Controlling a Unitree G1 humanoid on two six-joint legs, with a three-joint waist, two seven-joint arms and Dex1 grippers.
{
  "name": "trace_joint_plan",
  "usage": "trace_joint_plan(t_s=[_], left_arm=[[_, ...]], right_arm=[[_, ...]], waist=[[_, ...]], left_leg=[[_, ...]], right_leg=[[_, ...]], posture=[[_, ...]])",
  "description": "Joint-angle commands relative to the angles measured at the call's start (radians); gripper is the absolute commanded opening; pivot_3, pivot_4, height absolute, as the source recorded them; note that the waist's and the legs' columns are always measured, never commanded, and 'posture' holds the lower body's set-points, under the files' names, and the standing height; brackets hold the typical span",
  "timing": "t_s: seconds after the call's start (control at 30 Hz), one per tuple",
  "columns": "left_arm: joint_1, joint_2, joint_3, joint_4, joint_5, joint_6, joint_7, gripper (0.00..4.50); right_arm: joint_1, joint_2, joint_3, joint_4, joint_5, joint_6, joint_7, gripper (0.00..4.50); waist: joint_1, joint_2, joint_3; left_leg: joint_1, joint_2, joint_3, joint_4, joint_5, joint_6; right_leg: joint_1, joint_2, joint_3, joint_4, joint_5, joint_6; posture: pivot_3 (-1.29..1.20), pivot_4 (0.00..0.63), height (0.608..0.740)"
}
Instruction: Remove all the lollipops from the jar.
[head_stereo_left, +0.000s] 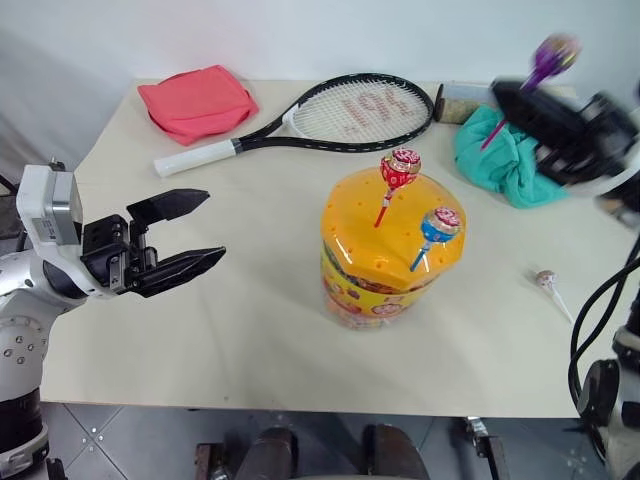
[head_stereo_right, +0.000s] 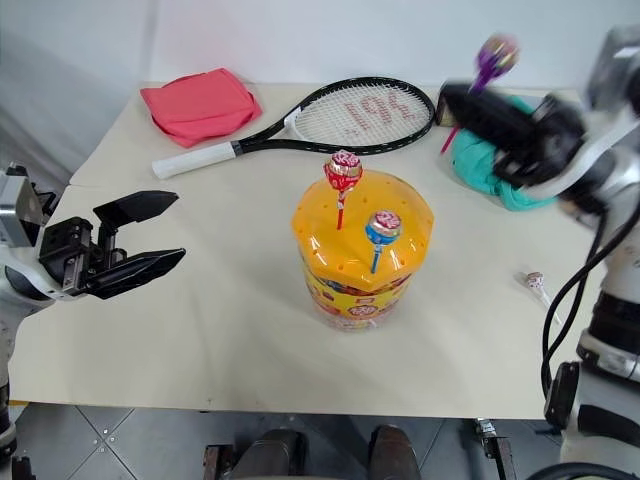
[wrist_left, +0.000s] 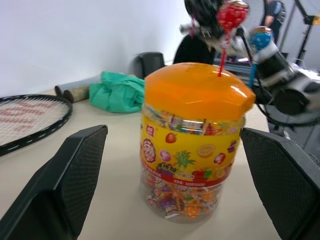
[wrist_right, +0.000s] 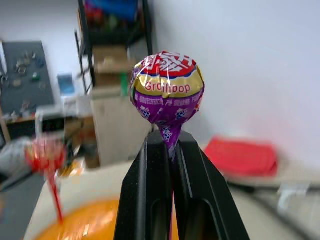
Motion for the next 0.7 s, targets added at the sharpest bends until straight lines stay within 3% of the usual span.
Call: trace_joint_plan(t_s=[0.03, 0.13, 0.23, 0.33, 0.5, 0.7], left_arm=[[-0.021, 0.033, -0.021, -0.028, 0.014, -0.019, -0.054, 4.50], [-0.021, 0.060, -0.066, -0.046, 0.055, -0.041, -0.117, 4.50], [-0.027, 0.063, -0.103, -0.055, 0.092, -0.077, -0.156, 4.50], [-0.023, 0.060, -0.118, -0.065, 0.098, -0.084, -0.166, 4.50], [0.015, 0.069, -0.123, -0.083, 0.110, -0.088, -0.185, 4.50], [0.019, 0.069, -0.103, -0.083, 0.111, -0.084, -0.171, 4.50]], right_arm=[[0.047, -0.172, -0.009, 0.190, -0.182, -0.077, 0.060, 0.03], [0.141, -0.335, 0.105, 0.399, -0.431, -0.249, 0.147, 0.03], [0.186, -0.393, 0.184, 0.620, -0.613, -0.392, 0.126, 0.03], [0.210, -0.381, 0.219, 0.752, -0.709, -0.502, 0.125, 0.03], [0.271, -0.342, 0.260, 0.800, -0.790, -0.470, 0.096, 0.03], [0.307, -0.309, 0.247, 0.871, -0.827, -0.442, 0.046, 0.03]], waist=[[0.004, 0.000, 0.000], [0.012, 0.000, 0.000], [-0.003, 0.000, 0.000], [-0.023, 0.004, 0.002], [-0.042, 0.007, 0.001], [-0.027, 0.007, 0.002]], left_leg=[[-0.001, 0.000, 0.000, 0.000, 0.000, 0.000], [-0.003, -0.004, 0.000, 0.002, 0.000, 0.001], [-0.002, -0.004, 0.004, 0.002, 0.000, 0.002], [-0.001, -0.001, 0.008, 0.001, 0.000, 0.001], [0.001, 0.001, 0.014, -0.003, 0.000, 0.001], [0.000, 0.001, 0.013, 0.000, 0.000, 0.001]], right_leg=[[0.000, 0.000, 0.000, 0.000, 0.000, 0.000], [0.001, -0.001, 0.000, 0.000, 0.000, 0.000], [0.001, -0.001, 0.001, -0.001, 0.000, 0.000], [0.000, 0.000, 0.001, -0.001, 0.000, 0.000], [-0.002, 0.000, 0.002, -0.001, 0.000, 0.000], [-0.002, 0.000, 0.002, -0.001, 0.000, 0.000]], posture=[[0.00, 0.150, 0.740], [0.00, 0.150, 0.740], [0.00, 0.150, 0.740], [0.00, 0.150, 0.740], [0.00, 0.150, 0.740], [0.00, 0.150, 0.740]])
